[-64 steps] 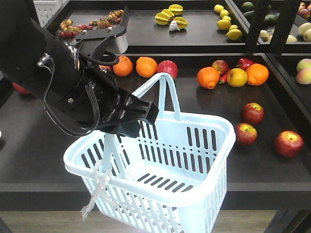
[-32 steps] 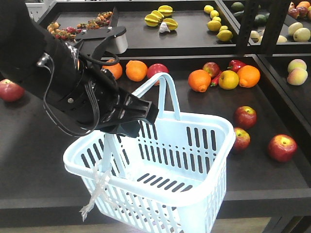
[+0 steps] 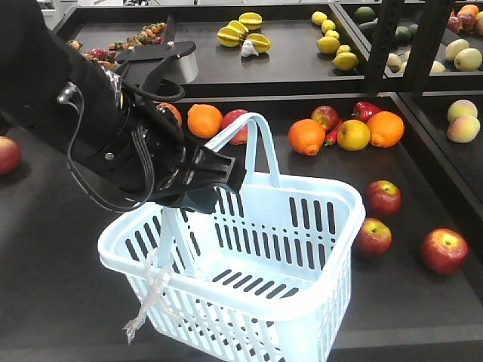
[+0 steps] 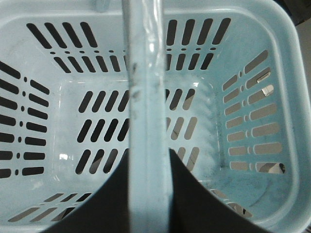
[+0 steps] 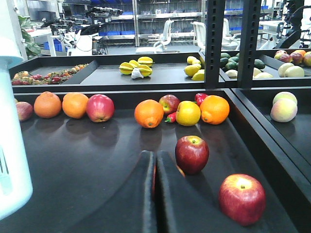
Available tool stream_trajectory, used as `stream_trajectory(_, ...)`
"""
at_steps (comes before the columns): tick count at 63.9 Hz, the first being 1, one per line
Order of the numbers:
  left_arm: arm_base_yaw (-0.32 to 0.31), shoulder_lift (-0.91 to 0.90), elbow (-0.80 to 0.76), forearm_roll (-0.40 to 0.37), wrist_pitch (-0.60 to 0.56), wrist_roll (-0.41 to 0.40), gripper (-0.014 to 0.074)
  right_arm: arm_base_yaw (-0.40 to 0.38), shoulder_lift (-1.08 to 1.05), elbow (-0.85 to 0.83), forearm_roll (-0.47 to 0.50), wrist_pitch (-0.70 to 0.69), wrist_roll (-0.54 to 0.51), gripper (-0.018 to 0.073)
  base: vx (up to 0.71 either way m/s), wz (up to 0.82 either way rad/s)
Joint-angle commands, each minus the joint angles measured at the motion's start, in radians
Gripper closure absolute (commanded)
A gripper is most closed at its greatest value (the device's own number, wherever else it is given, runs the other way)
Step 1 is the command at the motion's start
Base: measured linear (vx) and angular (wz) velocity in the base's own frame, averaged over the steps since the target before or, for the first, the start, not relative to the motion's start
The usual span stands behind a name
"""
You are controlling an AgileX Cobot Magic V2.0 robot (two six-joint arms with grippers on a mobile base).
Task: Pick three apples into basket with both arms
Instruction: 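Position the base beside the apples, basket held in the left gripper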
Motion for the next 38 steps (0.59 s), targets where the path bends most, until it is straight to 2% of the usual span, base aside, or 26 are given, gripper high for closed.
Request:
stream_trajectory(1, -0.006, -0.044, -0.028, -0.023, -0.054, -0.007, 0.0604, -0.007, -0.010, 0.015, -0.007, -0.067, -0.001, 0.0564, 0.11, -0.02)
stream_trajectory(38, -0.006, -0.044, -0.028, -0.023, -0.054, -0.007, 0.0604, -0.007, -0.010, 0.015, -0.007, -0.067, -0.001, 0.0564, 0.11, 0.03)
